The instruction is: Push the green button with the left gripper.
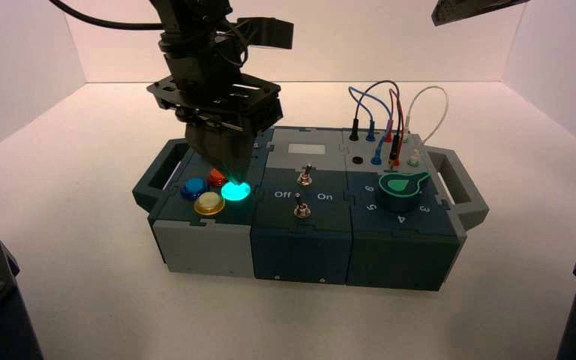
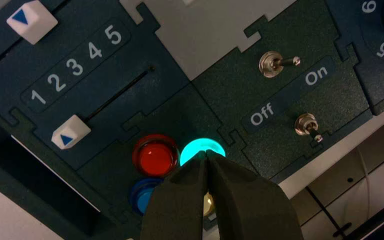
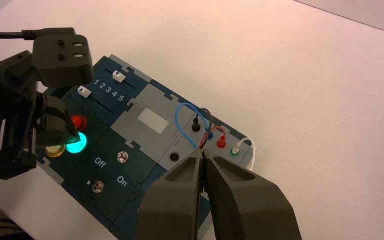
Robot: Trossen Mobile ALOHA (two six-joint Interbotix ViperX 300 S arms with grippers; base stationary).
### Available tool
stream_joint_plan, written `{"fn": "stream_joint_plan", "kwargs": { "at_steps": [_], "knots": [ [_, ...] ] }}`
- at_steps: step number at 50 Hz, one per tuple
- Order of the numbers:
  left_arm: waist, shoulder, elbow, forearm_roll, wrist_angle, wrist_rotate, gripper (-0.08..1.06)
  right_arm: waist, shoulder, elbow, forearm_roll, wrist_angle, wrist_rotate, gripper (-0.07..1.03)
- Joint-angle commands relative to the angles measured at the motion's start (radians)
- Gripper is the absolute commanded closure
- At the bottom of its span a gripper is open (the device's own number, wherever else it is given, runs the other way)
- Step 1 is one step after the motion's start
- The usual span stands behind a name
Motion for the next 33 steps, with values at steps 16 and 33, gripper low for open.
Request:
{"fn": "stream_joint_plan", "kwargs": {
  "at_steps": [16,33],
  "knots": [
    [-0.002,-0.084,-0.015,0.0,0.034,-0.009,1.01,0.006,0.002,-0.038,0.003,-0.012,-0.003,0.99],
    [-0.002,-0.187,-0.009,0.006,0.084,-0.031,1.01,0.006,0.002,-0.037,0.014,-0.012,-0.002,0.99]
  ]
}}
